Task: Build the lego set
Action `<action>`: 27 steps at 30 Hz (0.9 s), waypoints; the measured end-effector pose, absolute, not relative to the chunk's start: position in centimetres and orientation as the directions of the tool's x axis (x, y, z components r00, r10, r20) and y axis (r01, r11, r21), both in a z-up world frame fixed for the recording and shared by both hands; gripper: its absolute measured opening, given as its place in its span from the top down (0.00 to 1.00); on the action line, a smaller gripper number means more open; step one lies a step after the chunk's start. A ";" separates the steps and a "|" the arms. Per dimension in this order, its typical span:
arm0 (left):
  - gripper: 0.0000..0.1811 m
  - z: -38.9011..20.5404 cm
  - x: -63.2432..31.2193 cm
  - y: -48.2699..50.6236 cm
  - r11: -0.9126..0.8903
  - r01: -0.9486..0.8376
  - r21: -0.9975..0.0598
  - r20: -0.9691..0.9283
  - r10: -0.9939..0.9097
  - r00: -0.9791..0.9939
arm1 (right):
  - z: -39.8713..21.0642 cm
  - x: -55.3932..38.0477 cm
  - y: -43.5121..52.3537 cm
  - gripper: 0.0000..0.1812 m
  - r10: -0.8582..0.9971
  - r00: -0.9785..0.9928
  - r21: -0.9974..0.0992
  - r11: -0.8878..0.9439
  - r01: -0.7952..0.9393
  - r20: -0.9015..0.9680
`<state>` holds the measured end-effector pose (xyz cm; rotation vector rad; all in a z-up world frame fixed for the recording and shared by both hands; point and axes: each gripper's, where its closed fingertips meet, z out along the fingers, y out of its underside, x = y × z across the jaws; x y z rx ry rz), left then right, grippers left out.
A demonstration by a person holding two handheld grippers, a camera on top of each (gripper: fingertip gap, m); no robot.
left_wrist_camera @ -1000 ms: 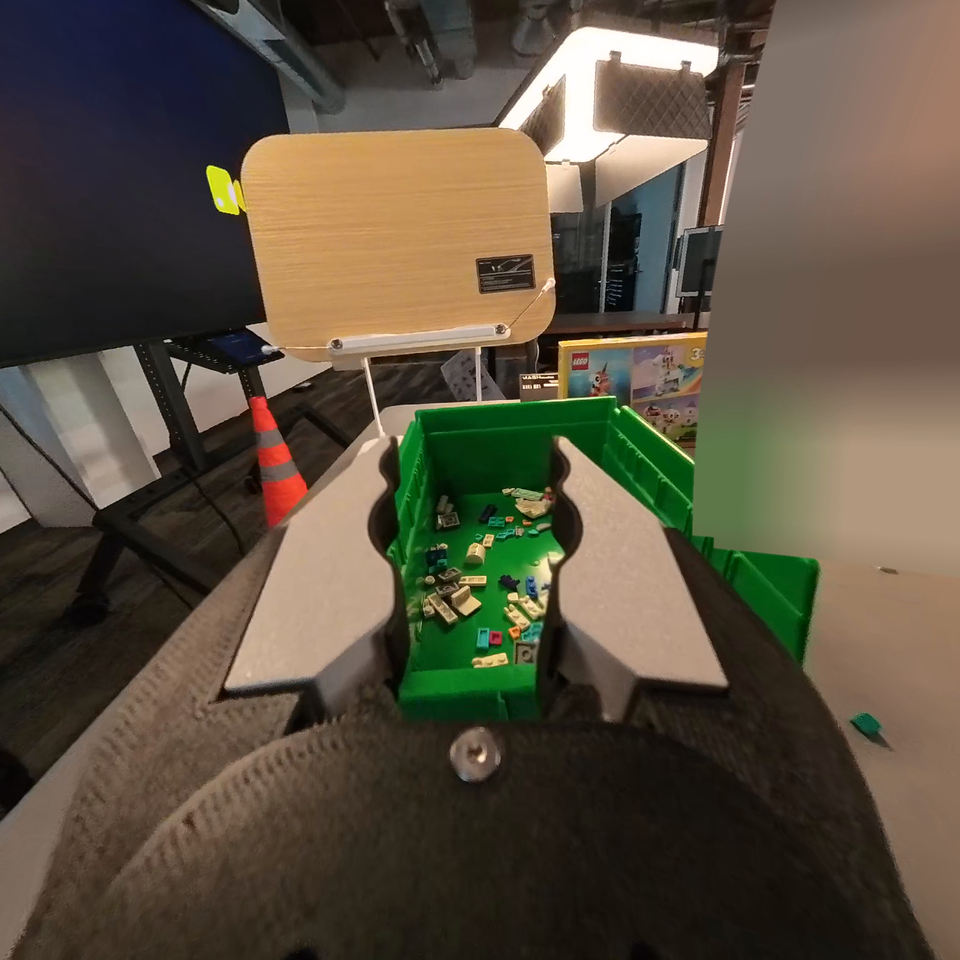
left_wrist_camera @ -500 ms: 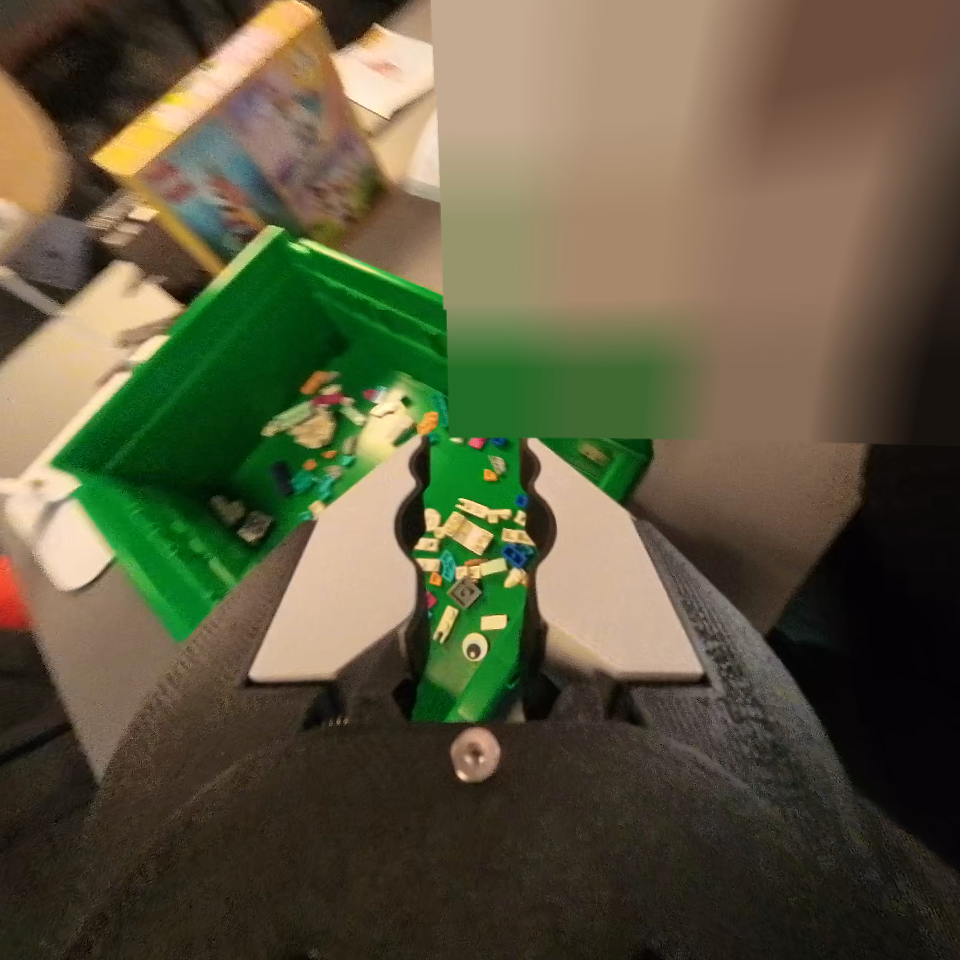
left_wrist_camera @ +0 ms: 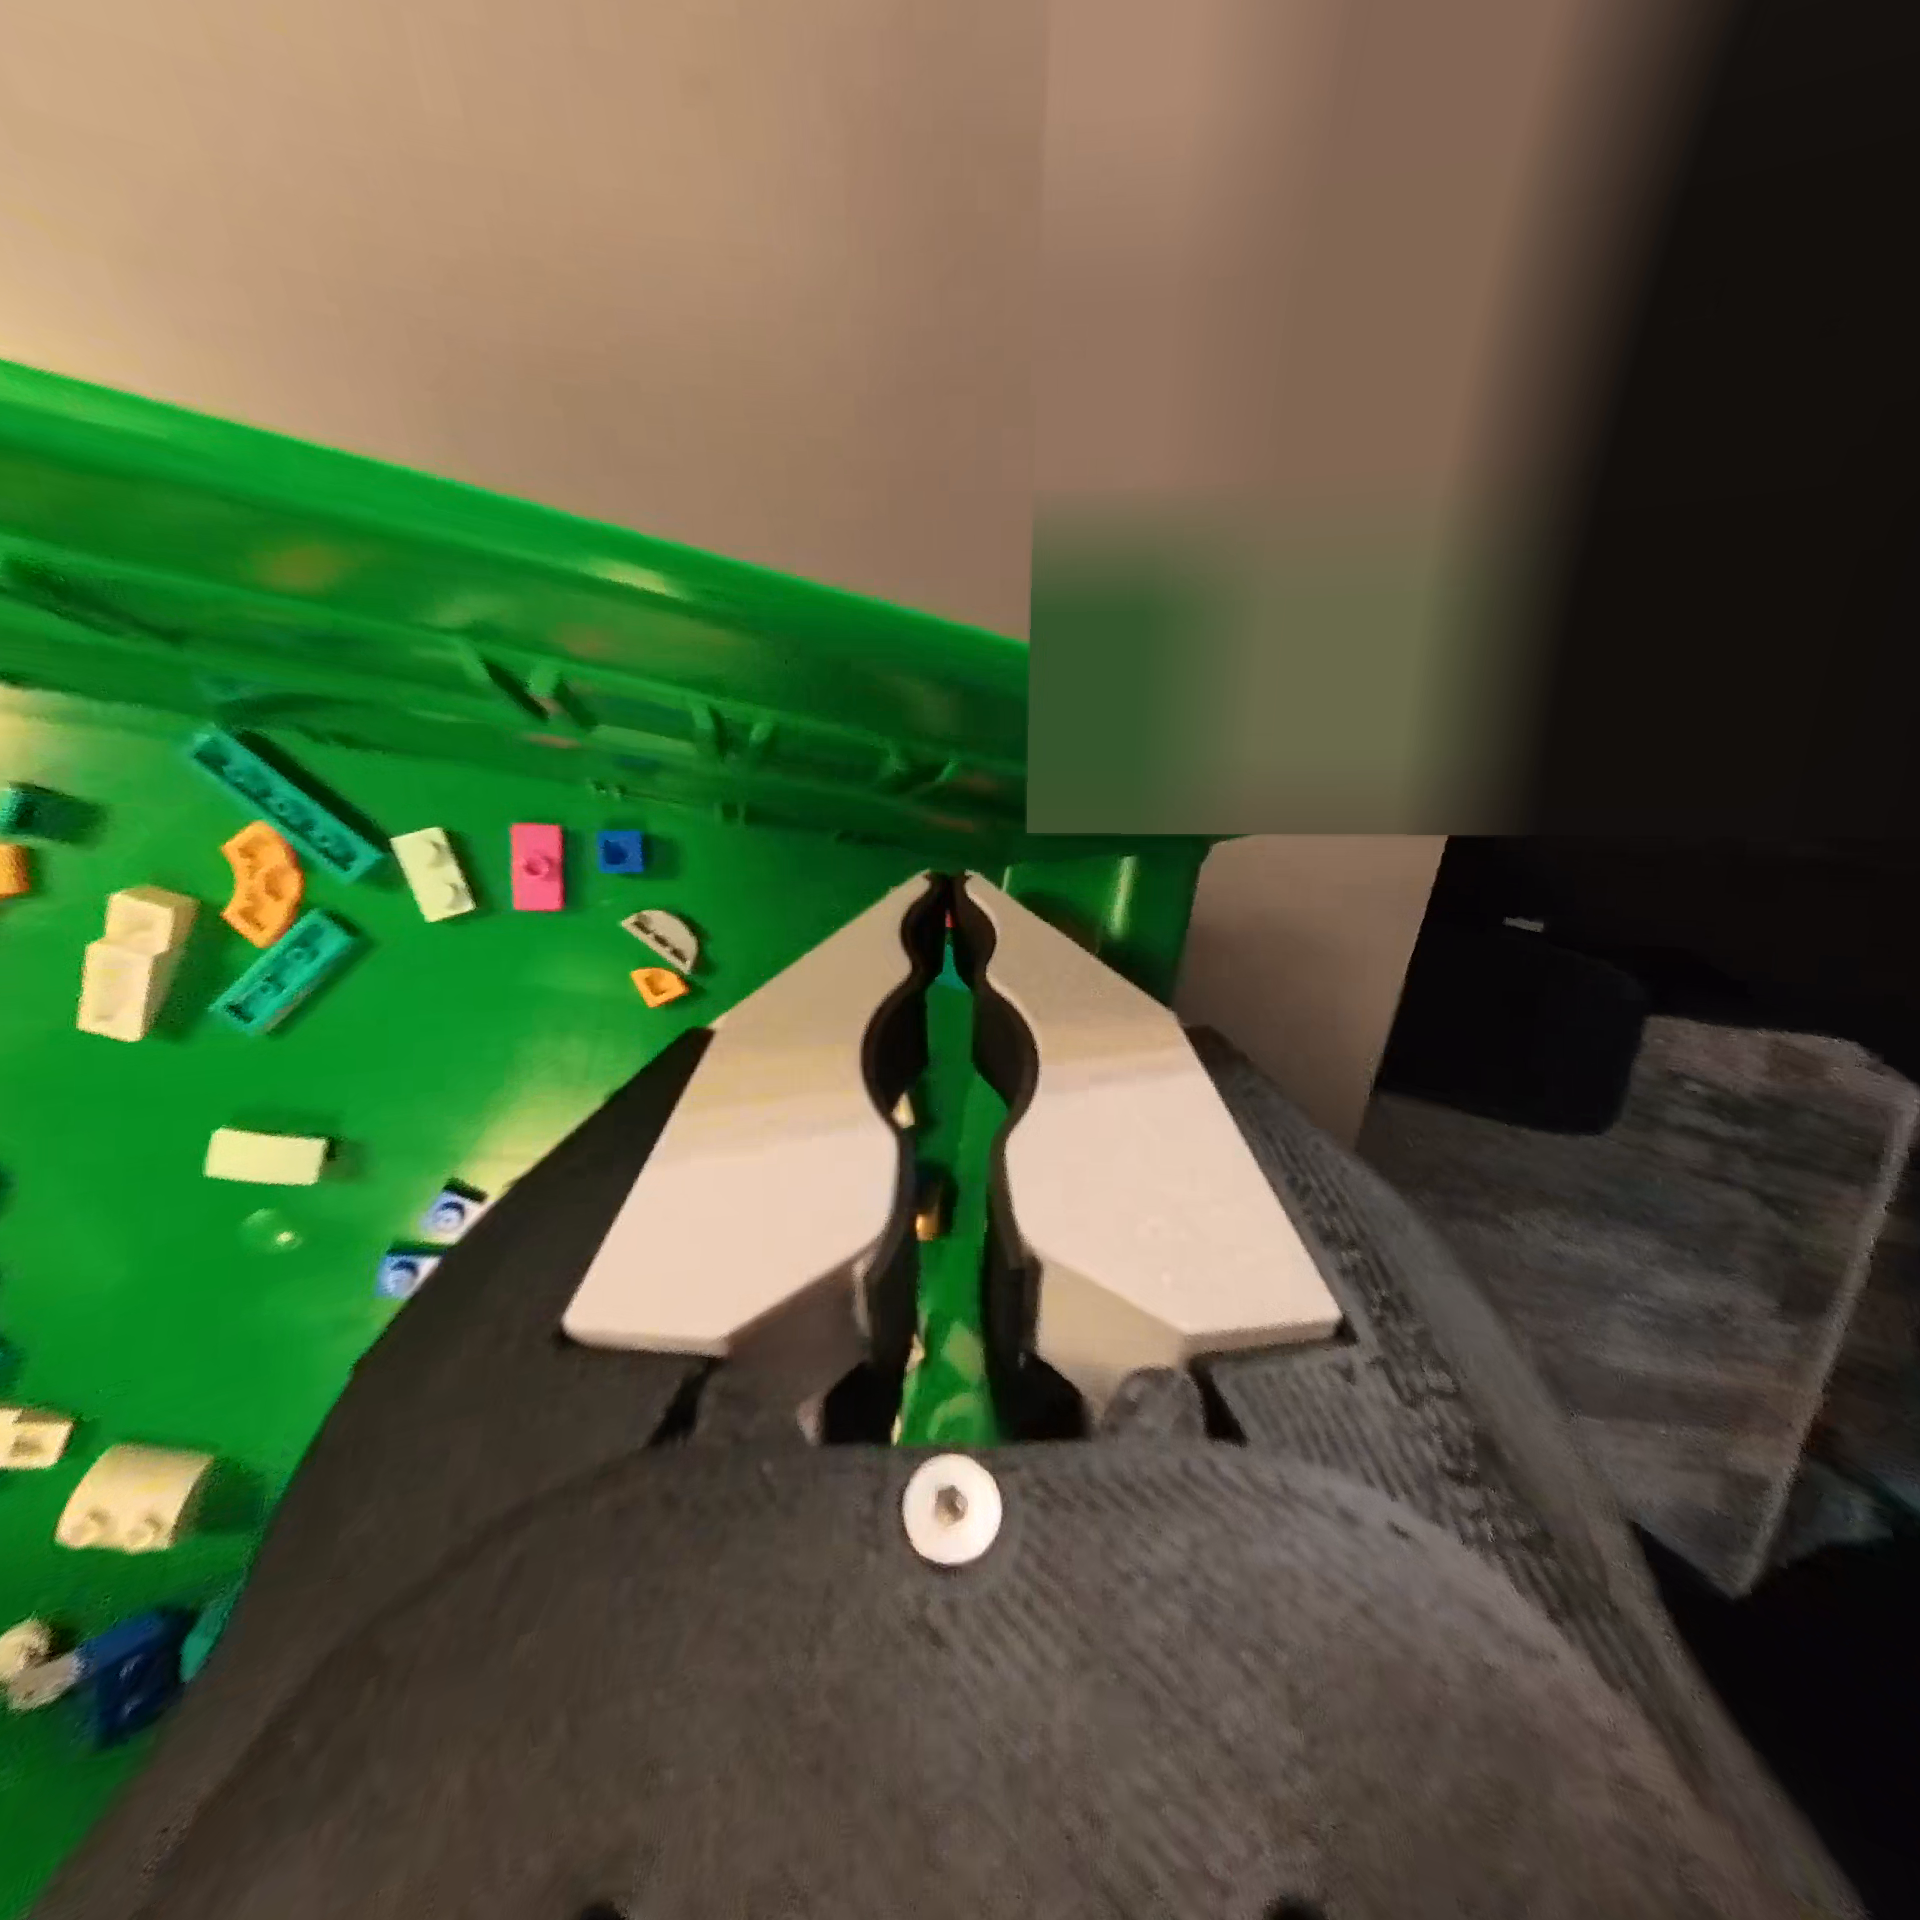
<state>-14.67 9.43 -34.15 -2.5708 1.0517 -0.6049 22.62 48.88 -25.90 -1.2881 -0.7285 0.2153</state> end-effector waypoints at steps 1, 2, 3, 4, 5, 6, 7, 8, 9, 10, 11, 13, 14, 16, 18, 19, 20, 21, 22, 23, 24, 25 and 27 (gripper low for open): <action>1.00 -34.5 -14.6 9.3 -0.693 -0.598 -0.404 0.280 -0.716 0.640 | -25.9 22.6 48.9 0.87 0.532 0.761 -0.923 0.295 0.246 0.372; 1.00 -34.8 -14.7 9.2 -0.695 -0.605 -0.389 0.287 -0.715 0.638 | -25.9 22.6 48.9 0.87 0.532 0.760 -0.923 0.295 0.246 0.373; 1.00 -35.1 -14.7 9.0 -0.698 -0.612 -0.372 0.295 -0.714 0.635 | -25.9 22.6 48.9 0.87 0.532 0.760 -0.923 0.296 0.246 0.373; 1.00 -35.4 -14.8 9.0 -0.699 -0.618 -0.360 0.293 -0.714 0.636 | -25.9 22.6 48.9 0.87 0.532 0.761 -0.923 0.296 0.245 0.372; 1.00 -35.6 -14.8 9.0 -0.698 -0.624 -0.351 0.291 -0.714 0.637 | -25.9 22.6 48.9 0.87 0.532 0.762 -0.924 0.296 0.243 0.371; 1.00 -35.7 -14.9 9.0 -0.698 -0.628 -0.342 0.290 -0.715 0.636 | -25.9 22.6 48.9 0.87 0.531 0.762 -0.924 0.296 0.242 0.370; 1.00 -35.8 -14.8 9.1 -0.698 -0.630 -0.339 0.290 -0.715 0.636 | -25.9 22.6 48.9 0.87 0.531 0.762 -0.924 0.295 0.242 0.369; 1.00 -35.8 -14.8 9.2 -0.699 -0.629 -0.339 0.287 -0.714 0.638 | -25.9 22.6 48.9 0.87 0.531 0.762 -0.924 0.295 0.242 0.369; 1.00 -35.9 -15.0 9.3 -0.699 -0.634 -0.333 0.276 -0.715 0.643 | -25.9 22.6 48.9 0.87 0.531 0.762 -0.924 0.296 0.242 0.370; 1.00 -35.9 -15.2 9.4 -0.697 -0.637 -0.328 0.259 -0.715 0.649 | -25.9 22.6 48.9 0.87 0.532 0.761 -0.924 0.296 0.243 0.371; 1.00 -35.9 -15.5 9.6 -0.696 -0.642 -0.322 0.234 -0.715 0.659 | -25.9 22.6 48.9 0.87 0.532 0.761 -0.924 0.296 0.244 0.372; 1.00 -36.1 -16.8 10.2 -0.700 -0.651 -0.294 0.158 -0.707 0.689 | -25.9 22.6 48.9 0.87 0.533 0.760 -0.923 0.297 0.244 0.372; 1.00 -36.3 -17.5 10.3 -0.705 -0.655 -0.274 0.124 -0.701 0.702 | -25.9 22.6 48.9 0.87 0.533 0.760 -0.924 0.297 0.243 0.371; 1.00 -36.1 -17.7 10.5 -0.720 -0.626 -0.299 0.131 -0.681 0.720 | -25.8 22.6 48.9 0.87 0.534 0.762 -0.925 0.296 0.238 0.367; 0.95 -35.5 -17.1 10.5 -0.732 -0.582 -0.354 0.186 -0.665 0.723 | -25.8 22.7 49.0 0.87 0.535 0.762 -0.926 0.296 0.234 0.364; 0.91 -35.3 -16.9 10.4 -0.733 -0.569 -0.372 0.208 -0.663 0.719 | -25.8 22.7 49.0 0.87 0.536 0.762 -0.926 0.296 0.232 0.363; 0.88 -35.1 -16.7 10.3 -0.726 -0.571 -0.385 0.217 -0.672 0.708 | -25.8 22.7 49.0 0.87 0.537 0.762 -0.926 0.296 0.232 0.362; 0.85 -35.1 -16.5 10.2 -0.710 -0.583 -0.395 0.210 -0.688 0.695 | -25.8 22.6 49.1 0.87 0.537 0.762 -0.926 0.297 0.232 0.363; 0.85 -35.2 -16.4 10.0 -0.691 -0.604 -0.396 0.199 -0.707 0.678 | -25.7 22.6 49.1 0.87 0.537 0.761 -0.926 0.297 0.232 0.363; 0.84 -35.4 -16.3 9.9 -0.674 -0.627 -0.391 0.184 -0.725 0.664 | -25.7 22.6 49.1 0.87 0.537 0.761 -0.926 0.297 0.232 0.363; 0.83 -35.6 -16.1 9.8 -0.658 -0.647 -0.385 0.174 -0.740 0.650 | -25.7 22.6 49.2 0.87 0.537 0.761 -0.926 0.297 0.232 0.363; 0.83 -35.7 -15.9 9.8 -0.646 -0.662 -0.380 0.170 -0.752 0.636 | -25.7 22.7 49.2 0.87 0.537 0.761 -0.926 0.297 0.232 0.363; 0.83 -36.0 -15.8 9.7 -0.633 -0.685 -0.362 0.164 -0.766 0.621 | -25.8 22.7 49.1 0.87 0.538 0.762 -0.927 0.297 0.230 0.361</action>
